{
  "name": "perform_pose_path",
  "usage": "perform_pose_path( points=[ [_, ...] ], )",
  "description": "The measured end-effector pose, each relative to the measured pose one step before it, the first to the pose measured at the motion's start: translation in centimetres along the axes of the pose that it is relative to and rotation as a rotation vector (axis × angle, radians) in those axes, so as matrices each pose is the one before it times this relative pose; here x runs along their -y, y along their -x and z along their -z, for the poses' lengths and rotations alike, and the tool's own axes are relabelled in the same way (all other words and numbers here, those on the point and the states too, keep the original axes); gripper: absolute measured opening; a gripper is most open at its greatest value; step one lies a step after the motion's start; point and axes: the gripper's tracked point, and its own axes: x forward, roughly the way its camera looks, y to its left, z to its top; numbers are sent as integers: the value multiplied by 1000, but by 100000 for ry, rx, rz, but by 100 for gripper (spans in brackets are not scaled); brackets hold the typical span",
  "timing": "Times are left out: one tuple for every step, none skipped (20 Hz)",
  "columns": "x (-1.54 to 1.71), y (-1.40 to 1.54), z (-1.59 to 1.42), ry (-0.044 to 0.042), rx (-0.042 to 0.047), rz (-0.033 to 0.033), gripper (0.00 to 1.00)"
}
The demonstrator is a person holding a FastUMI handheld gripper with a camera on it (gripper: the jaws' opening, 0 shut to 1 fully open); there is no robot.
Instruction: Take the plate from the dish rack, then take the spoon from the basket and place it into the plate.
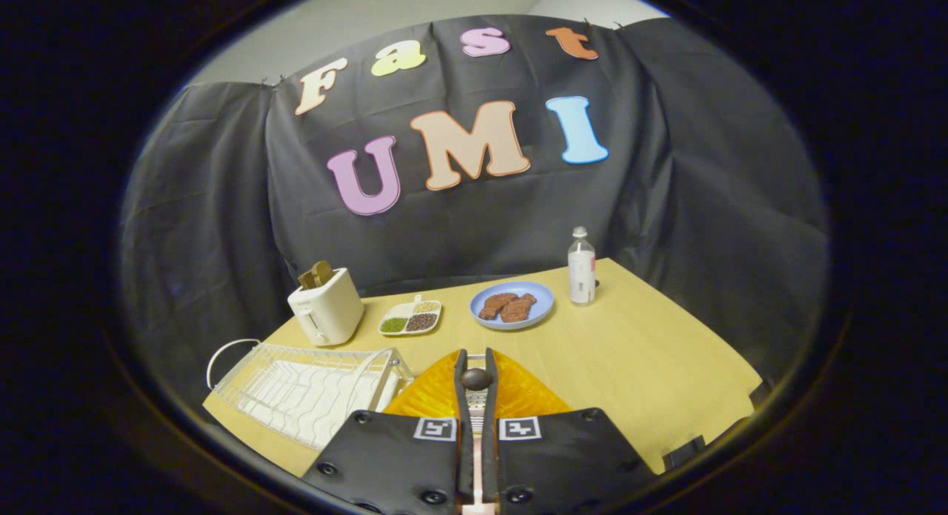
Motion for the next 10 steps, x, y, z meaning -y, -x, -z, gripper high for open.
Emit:
perform_pose_path(
  points=[
    [-249,920,-219,-456,1153,-114,7],
    [-103,752,-234,-491,856,432,7],
    [173,605,271,-366,223,1066,7],
    [156,621,239,-481,-20,1320,7],
    [-8,699,244,-676,375,1036,7],
    [-4,694,177,-648,217,828,7],
    [11,627,370,-417,218,1108,7],
    [95,538,393,-128,19,1315,7],
    [251,418,726,-8,-583,1889,7],
    [246,385,652,-245,-538,1584,7]
  ],
)
